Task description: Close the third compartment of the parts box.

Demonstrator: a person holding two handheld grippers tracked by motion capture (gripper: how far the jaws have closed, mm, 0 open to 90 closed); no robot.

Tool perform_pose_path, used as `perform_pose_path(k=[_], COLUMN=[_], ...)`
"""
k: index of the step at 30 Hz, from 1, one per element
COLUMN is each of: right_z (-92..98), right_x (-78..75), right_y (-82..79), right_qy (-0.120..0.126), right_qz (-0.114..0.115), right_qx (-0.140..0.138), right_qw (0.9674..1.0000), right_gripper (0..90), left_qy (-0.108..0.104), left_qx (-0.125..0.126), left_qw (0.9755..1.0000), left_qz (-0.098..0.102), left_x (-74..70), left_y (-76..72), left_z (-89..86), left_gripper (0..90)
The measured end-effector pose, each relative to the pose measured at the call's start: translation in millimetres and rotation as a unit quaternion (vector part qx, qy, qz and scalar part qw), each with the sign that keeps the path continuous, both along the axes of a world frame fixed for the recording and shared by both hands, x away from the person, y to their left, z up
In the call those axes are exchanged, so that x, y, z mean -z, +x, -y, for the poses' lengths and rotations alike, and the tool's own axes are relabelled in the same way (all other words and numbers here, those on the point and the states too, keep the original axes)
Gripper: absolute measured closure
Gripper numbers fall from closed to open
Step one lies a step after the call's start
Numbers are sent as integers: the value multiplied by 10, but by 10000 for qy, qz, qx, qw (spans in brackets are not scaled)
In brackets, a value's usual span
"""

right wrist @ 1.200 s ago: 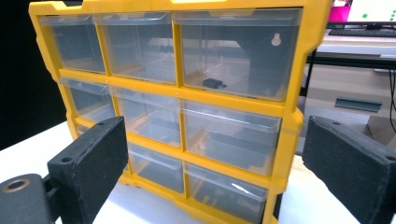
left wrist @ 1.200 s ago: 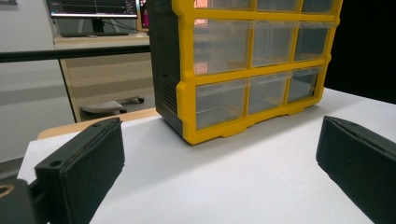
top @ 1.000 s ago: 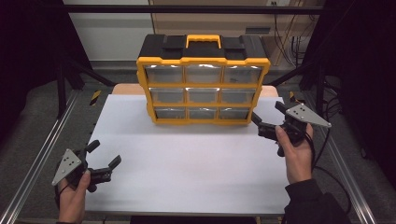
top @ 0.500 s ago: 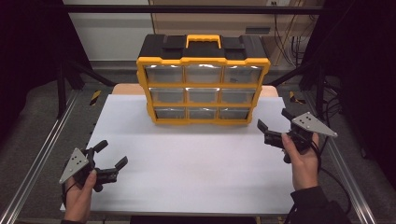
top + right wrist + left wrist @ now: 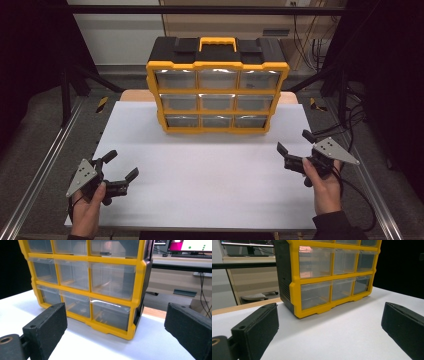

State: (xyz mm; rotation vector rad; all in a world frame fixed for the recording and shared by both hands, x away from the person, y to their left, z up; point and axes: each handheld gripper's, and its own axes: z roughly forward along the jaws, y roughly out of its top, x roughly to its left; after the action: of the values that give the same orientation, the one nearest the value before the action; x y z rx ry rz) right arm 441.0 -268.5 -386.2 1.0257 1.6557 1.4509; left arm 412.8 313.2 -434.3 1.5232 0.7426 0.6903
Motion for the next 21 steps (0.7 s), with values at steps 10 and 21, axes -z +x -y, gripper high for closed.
perform_pose_path(k=[10,21], right_z=[16,-94], right_x=[221,321], right_y=[-67,-95], right_qy=[53,67], right_qz=[-76,10], right_qx=[-170,-515], right_qw=[9998,9987], right_gripper=[54,54], left_qy=[-22,-127], left_qx=[56,163], left_qw=[10000,9997], left_qz=[-4,-123], left_x=[3,51], left_y=[4,51], left_z=[16,55], left_gripper=[9,8])
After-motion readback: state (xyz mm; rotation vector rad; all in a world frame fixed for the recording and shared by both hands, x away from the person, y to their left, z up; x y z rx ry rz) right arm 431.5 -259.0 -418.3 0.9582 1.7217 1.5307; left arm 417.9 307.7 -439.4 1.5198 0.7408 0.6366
